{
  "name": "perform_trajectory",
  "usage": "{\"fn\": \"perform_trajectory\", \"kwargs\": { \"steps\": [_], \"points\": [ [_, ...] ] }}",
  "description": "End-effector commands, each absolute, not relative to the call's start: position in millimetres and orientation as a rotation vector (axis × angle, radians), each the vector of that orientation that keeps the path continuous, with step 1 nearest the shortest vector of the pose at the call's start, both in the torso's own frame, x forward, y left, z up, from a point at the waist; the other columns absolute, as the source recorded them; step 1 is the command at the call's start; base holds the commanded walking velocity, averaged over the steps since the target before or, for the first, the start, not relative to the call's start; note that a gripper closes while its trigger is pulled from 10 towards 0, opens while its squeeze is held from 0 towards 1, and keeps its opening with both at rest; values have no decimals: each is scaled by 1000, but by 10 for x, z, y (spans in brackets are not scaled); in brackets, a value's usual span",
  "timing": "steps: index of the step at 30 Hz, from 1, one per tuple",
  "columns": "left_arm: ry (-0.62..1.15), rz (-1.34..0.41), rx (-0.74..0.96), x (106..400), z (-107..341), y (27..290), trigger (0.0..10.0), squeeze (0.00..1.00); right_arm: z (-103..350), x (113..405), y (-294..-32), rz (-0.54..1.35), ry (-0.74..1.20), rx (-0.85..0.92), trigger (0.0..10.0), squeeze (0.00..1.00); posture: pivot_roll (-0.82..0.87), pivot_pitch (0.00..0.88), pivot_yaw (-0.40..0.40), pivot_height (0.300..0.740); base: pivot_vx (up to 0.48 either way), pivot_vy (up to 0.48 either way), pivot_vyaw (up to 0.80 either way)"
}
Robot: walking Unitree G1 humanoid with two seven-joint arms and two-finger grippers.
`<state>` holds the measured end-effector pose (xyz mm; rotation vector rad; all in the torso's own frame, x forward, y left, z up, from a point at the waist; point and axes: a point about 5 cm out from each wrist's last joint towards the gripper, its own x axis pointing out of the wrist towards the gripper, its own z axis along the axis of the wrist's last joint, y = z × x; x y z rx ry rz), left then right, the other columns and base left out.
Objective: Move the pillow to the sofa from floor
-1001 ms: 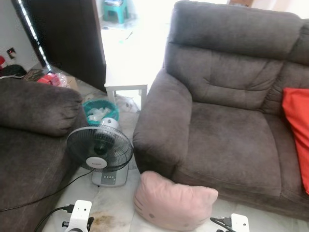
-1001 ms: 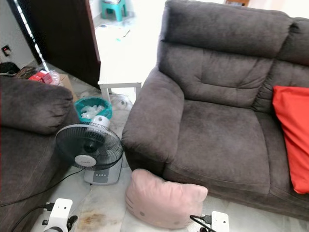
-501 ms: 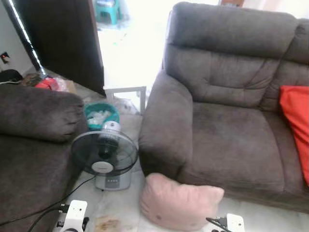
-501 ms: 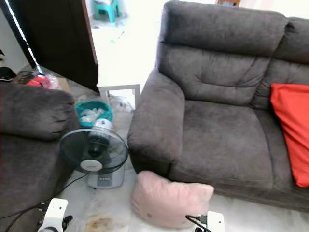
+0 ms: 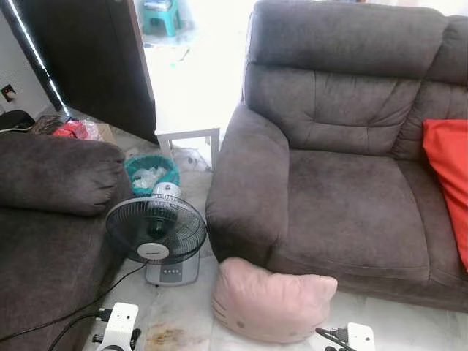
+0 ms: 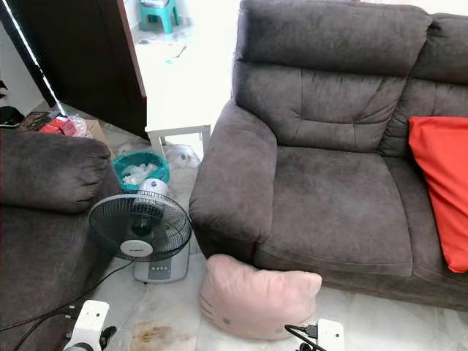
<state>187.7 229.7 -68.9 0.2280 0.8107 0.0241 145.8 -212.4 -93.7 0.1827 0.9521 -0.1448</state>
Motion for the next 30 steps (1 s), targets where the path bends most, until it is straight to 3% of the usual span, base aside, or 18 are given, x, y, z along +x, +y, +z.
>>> {"fn": "perform_trajectory", "kwargs": {
  "steps": [1, 6, 19, 30],
  "points": [
    [828, 18, 247, 1841, -708, 2305, 10000, 0, -951, 1413, -2146, -157, 965, 187, 10000, 0, 92, 48, -20, 740, 0, 0, 0],
    [828, 18, 253, 1841, -708, 2306, 10000, 0, -951, 1413, -2147, -155, 965, 184, 10000, 0, 93, 48, -21, 740, 0, -288, 0],
    [834, -3, 265, 1846, -709, 2299, 10000, 0, -950, 1414, -2148, -150, 967, 182, 10000, 0, 94, 50, -23, 740, 0, 0, 0],
    [825, 2, 272, 1850, -703, 2306, 10000, 0, -951, 1414, -2144, -151, 965, 186, 10000, 0, 95, 51, -21, 740, 0, -289, 0]
  ]
}}
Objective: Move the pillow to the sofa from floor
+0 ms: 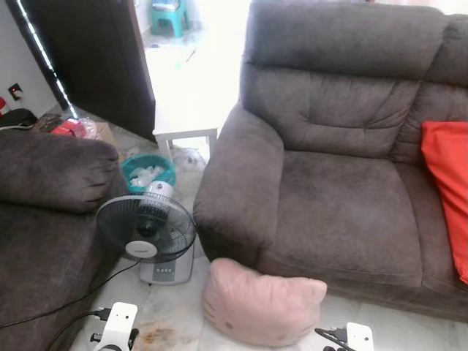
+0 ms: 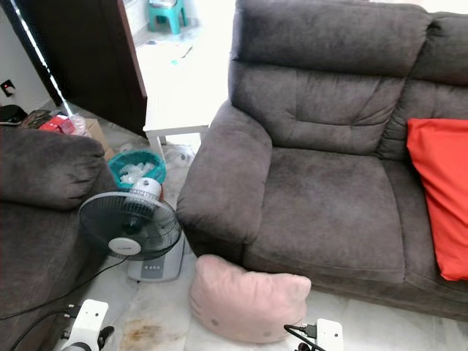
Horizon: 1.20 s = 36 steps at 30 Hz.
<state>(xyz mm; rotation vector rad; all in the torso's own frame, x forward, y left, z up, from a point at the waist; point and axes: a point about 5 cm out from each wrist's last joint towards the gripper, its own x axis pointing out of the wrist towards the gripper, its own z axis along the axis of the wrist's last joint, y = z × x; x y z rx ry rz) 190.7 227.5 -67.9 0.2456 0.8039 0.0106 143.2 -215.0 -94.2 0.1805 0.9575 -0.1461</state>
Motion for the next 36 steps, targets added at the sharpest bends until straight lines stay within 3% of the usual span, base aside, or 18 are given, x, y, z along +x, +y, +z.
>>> {"fn": "perform_trajectory", "kwargs": {
  "steps": [1, 31, 36],
  "points": [
    [825, 2, 272, 1850, -703, 2306, 10000, 0, -951, 1414, -2144, -151, 965, 186, 10000, 0, 95, 51, -21, 740, 0, 0, 0],
    [743, -20, 179, 1879, -665, 2255, 10000, 0, -949, 1417, -2145, -152, 963, 195, 10000, 0, 97, 52, -23, 740, 0, 0, 0],
    [741, -24, 167, 1878, -665, 2252, 10000, 0, -950, 1417, -2140, -151, 962, 203, 10000, 0, 96, 52, -23, 740, 0, 0, -766]
  ]
}}
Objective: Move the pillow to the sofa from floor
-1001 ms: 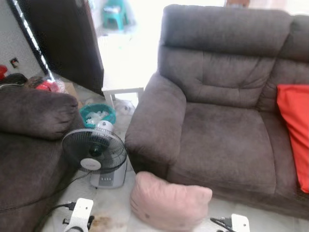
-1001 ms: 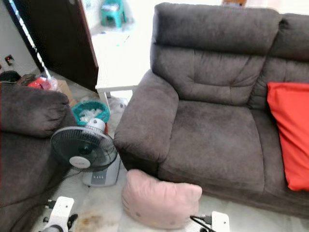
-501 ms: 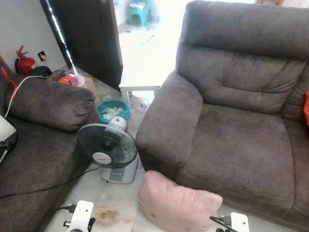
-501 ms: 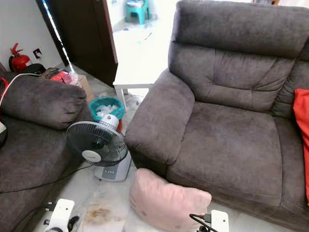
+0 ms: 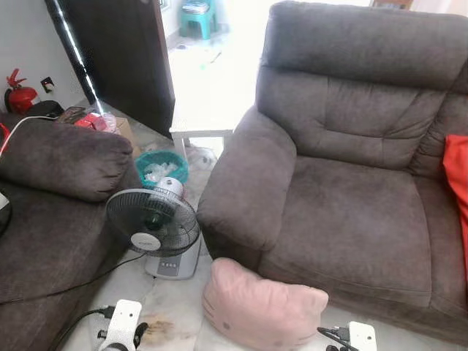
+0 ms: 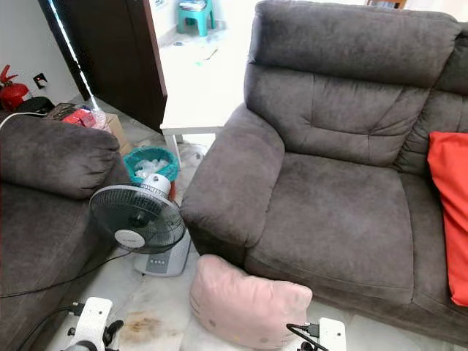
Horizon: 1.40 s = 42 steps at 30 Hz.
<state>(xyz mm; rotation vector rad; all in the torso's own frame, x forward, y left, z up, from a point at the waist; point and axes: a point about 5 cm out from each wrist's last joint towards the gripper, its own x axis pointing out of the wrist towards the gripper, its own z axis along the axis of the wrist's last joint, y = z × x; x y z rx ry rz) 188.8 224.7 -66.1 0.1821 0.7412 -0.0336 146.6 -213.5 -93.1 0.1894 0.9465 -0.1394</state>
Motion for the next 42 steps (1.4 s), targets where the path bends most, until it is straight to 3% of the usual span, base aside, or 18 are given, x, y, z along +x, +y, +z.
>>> {"fn": "perform_trajectory", "kwargs": {
  "steps": [1, 29, 42],
  "points": [
    [739, -27, 161, 1878, -665, 2249, 10000, 0, -949, 1417, -2141, -150, 961, 201, 10000, 0, 97, 52, -23, 740, 0, 0, -438],
    [745, -40, 129, 1869, -671, 2244, 10000, 0, -948, 1418, -2144, -140, 962, 183, 10000, 0, 98, 56, -23, 740, 0, 0, -114],
    [744, -39, 136, 1871, -670, 2244, 10000, 0, -945, 1421, -2145, -140, 958, 182, 10000, 0, 96, 52, -23, 740, 262, 0, 0]
  ]
}}
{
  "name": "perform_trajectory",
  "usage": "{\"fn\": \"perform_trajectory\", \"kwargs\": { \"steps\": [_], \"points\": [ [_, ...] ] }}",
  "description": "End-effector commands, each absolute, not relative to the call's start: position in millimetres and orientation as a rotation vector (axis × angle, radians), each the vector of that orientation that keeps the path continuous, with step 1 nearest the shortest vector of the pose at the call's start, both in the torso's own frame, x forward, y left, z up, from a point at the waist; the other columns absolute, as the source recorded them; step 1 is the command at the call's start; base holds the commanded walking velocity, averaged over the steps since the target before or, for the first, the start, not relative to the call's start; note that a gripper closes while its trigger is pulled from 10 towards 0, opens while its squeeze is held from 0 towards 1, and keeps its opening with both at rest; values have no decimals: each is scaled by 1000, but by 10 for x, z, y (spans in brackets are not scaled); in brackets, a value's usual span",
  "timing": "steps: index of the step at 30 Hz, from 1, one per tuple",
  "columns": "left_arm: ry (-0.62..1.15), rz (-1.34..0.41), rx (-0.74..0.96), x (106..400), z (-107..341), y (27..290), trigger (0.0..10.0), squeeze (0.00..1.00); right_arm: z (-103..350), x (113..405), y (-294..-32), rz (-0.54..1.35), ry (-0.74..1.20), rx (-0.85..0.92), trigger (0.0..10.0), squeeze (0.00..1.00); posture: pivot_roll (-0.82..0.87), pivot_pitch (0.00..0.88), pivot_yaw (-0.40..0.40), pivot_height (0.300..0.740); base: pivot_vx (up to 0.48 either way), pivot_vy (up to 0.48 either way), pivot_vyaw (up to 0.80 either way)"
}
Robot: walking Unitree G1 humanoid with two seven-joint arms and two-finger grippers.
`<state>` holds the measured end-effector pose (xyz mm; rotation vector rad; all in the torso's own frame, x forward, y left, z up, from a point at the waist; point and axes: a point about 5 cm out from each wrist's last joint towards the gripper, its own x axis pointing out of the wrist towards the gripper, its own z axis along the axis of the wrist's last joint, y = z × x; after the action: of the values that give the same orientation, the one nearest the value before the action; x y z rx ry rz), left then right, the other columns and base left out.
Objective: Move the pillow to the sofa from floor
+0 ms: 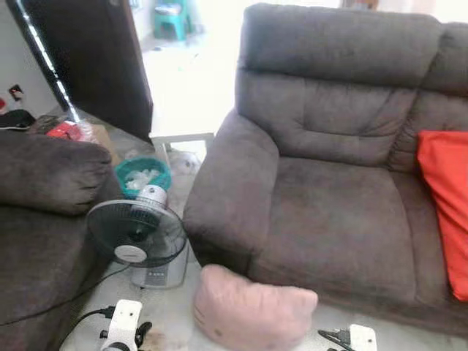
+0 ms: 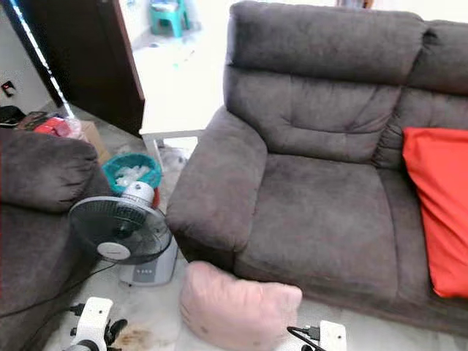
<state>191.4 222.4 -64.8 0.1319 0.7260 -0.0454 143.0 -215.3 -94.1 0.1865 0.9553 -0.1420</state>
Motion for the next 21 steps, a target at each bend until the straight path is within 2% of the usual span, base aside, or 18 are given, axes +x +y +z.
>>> {"fn": "perform_trajectory", "kwargs": {
  "steps": [1, 14, 21],
  "points": [
    [744, -39, 136, 1871, -670, 2244, 10000, 0, -945, 1421, -2145, -140, 958, 182, 10000, 0, 96, 52, -23, 740, 274, 0, 0],
    [746, -46, 140, 1874, -671, 2235, 10000, 0, -948, 1418, -2145, -141, 964, 190, 10000, 0, 94, 35, -21, 740, 284, 0, 0],
    [743, -56, 127, 1875, -670, 2227, 10000, 0, -950, 1416, -2139, -130, 968, 197, 10000, 0, 98, 44, -25, 740, 78, 0, -737]
  ]
}}
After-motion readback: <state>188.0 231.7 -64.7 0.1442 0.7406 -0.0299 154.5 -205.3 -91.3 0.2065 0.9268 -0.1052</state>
